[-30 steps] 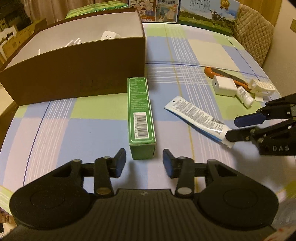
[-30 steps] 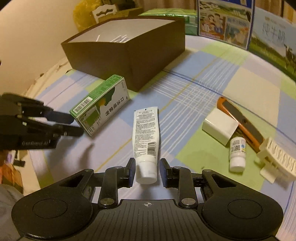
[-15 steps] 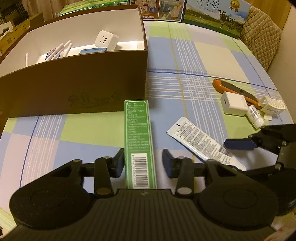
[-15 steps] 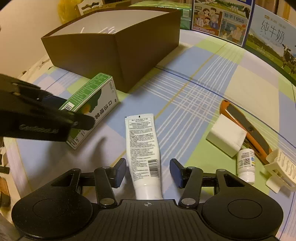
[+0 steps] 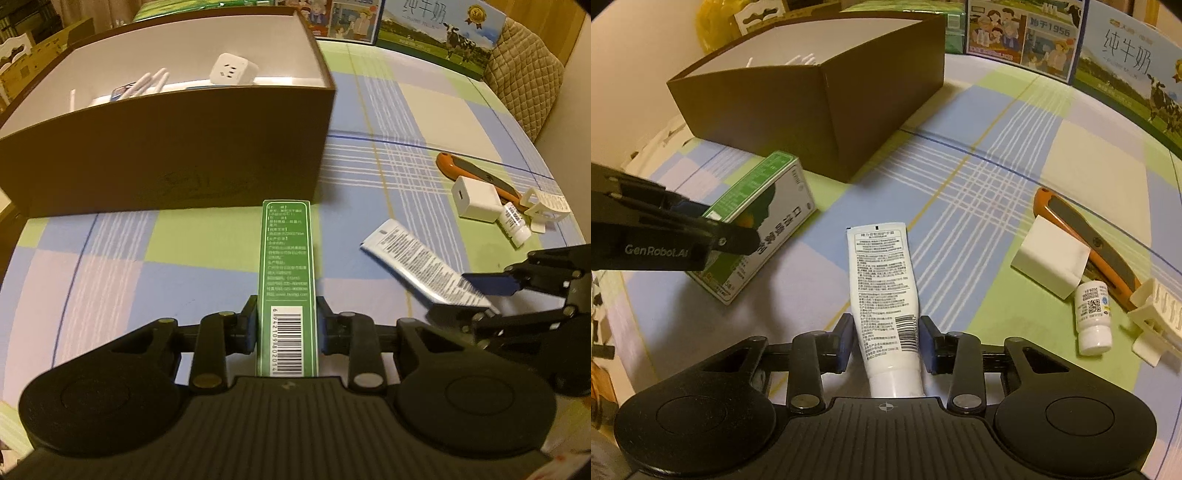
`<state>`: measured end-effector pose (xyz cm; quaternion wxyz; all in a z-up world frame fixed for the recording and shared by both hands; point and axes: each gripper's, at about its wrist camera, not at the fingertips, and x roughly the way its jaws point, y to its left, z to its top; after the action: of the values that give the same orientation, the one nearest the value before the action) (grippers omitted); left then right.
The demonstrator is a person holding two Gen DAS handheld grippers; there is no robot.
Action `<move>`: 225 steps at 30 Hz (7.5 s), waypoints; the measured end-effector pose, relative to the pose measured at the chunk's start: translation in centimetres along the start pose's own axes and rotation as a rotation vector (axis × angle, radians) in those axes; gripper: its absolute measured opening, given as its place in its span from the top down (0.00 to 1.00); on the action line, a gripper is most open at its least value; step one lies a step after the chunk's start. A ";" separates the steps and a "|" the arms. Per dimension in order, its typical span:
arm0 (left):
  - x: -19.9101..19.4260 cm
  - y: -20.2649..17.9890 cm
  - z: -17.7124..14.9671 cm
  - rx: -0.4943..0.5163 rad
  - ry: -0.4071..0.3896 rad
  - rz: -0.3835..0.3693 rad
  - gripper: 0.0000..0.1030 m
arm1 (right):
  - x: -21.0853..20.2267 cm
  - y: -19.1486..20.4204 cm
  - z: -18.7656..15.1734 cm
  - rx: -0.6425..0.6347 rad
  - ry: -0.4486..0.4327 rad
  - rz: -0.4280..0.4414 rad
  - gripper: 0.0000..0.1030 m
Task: Organize rigid objects
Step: 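Lift the green box and white tube and carry both over the brown box, then lower both items into the brown box and open both tools, then withdraw both tools from the box back toward the remaining items, then grasp the white pill bottle with the left tool while the right tool grasps the white plastic tray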
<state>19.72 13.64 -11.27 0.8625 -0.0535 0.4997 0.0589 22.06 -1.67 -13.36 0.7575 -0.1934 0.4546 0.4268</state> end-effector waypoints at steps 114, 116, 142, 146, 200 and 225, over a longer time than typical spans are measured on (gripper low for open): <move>-5.0 20.4 14.2 0.027 -0.181 0.038 0.49 | -1.2 6.6 20.2 0.414 -0.257 -0.102 0.27; -5.3 20.0 13.6 0.029 -0.176 0.038 0.49 | -1.6 6.8 19.7 0.407 -0.256 -0.098 0.27; -8.2 10.0 4.8 -0.028 -0.093 0.032 0.49 | -6.6 5.0 10.4 0.317 -0.186 0.038 0.25; -7.8 7.4 3.8 -0.025 -0.073 0.011 0.49 | -7.7 3.4 8.7 0.307 -0.183 0.062 0.25; 2.8 -18.3 5.2 0.237 -0.022 -0.174 0.49 | -10.3 -17.7 -5.1 0.153 -0.185 -0.248 0.26; 7.2 -22.6 6.6 0.182 0.064 -0.257 0.59 | -7.9 -18.7 -4.2 -0.097 -0.122 -0.160 0.74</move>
<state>32.42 -7.38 -13.47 0.8479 -0.0405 0.5192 -0.0991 33.43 -18.76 -10.51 0.8052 -0.2392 0.3695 0.3973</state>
